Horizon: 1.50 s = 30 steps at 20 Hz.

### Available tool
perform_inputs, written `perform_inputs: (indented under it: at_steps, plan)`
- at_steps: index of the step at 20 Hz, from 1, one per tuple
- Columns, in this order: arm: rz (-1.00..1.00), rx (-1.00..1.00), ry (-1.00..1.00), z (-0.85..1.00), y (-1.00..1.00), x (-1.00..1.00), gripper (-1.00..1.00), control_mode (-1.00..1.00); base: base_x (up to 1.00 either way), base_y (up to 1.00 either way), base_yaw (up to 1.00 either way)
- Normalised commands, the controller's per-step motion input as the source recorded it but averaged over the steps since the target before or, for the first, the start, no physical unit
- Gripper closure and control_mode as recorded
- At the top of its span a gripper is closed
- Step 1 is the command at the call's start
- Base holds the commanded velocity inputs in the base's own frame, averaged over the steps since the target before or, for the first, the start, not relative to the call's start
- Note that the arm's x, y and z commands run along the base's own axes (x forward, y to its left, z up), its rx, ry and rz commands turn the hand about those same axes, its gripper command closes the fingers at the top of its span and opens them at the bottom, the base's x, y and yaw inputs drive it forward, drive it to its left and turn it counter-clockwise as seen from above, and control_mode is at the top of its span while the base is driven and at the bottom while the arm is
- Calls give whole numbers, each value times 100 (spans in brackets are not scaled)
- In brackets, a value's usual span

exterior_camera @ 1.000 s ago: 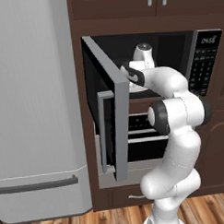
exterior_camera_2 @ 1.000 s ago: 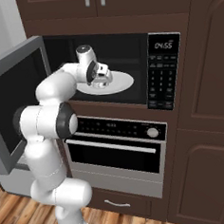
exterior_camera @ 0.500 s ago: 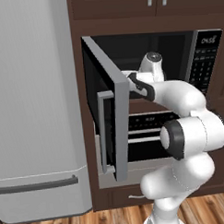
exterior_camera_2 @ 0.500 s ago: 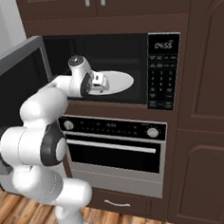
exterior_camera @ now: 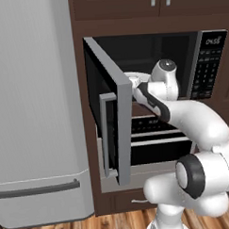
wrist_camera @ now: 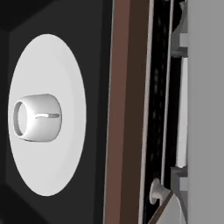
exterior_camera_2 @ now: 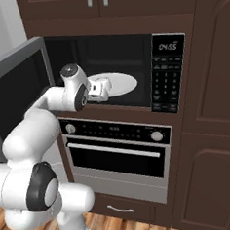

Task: Pick the mug from the counter and place it inside the microwave. Then close the microwave.

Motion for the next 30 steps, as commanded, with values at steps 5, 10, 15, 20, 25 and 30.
perform_inputs:
  at_steps: [5, 10, 15, 20, 25, 30]
  plan:
    - [0, 0, 0, 8, 0, -72, -100, -100, 0, 0, 0]
    - [0, 0, -1, 5, 0, -59, -100, -100, 0, 0, 0]
    - [0, 0, -12, 0, 2, -60, -100, -100, 0, 0, 0]
    - [0, 0, -24, -1, 3, -14, -100, -100, 0, 0, 0]
    - [0, 0, -18, 0, 7, -33, -100, -100, 0, 0, 0]
    - [0, 0, 4, 17, 8, -35, -100, -100, 0, 0, 0]
